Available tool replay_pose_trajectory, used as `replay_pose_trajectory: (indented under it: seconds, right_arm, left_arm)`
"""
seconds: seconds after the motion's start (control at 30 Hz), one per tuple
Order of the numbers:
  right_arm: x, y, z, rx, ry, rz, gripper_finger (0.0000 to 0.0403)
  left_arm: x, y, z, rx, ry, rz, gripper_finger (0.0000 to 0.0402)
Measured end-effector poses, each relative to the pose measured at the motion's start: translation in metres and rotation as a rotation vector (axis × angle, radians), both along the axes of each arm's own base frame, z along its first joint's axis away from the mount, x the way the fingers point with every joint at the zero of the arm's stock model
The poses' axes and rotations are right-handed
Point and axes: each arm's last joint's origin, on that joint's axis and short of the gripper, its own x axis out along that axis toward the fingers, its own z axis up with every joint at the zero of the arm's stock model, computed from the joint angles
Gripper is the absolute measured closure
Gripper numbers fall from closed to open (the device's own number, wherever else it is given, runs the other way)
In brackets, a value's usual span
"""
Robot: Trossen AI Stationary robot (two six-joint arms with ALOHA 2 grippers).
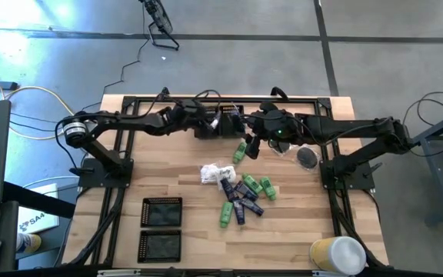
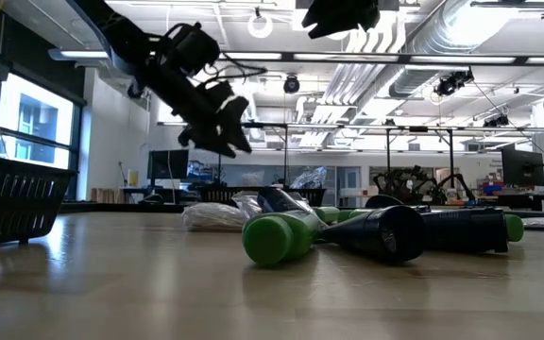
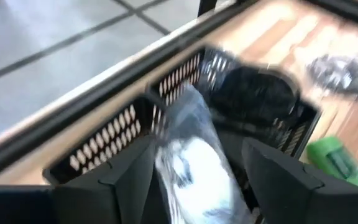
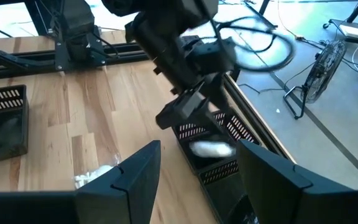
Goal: Pick & Place Travel size toiletries
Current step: Put the green shampoo into the middle left basket
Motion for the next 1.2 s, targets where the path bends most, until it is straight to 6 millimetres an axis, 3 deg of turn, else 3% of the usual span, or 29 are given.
replay_pose_trajectory:
  seconds: [0.2, 0.57, 0.9, 1.03, 1.2]
  right_arm:
    - [0.000, 0.000, 0.000, 0.002, 0.001, 0.004, 0.0200]
    - [-0.001, 0.000, -0.001, 0.003, 0.015, 0.004, 0.0200]
    - [0.000, 0.002, -0.002, 0.052, 0.007, 0.035, 0.0203]
    - [-0.003, 0.002, -0.006, 0.042, 0.056, 0.014, 0.0239]
    - [-0.009, 0.002, -0.014, 0.111, 0.130, -0.027, 0.0348]
  left_arm:
    - [0.005, 0.000, 0.027, 0.055, -0.008, -0.107, 0.0193]
    - [0.006, -0.004, 0.028, 0.009, -0.025, -0.223, 0.0348]
    - [0.007, -0.005, 0.028, 0.037, -0.013, -0.294, 0.0397]
    - [0.007, -0.007, 0.027, 0.043, 0.001, -0.350, 0.0401]
    - [0.007, -0.008, 0.027, 0.036, 0.007, -0.371, 0.0401]
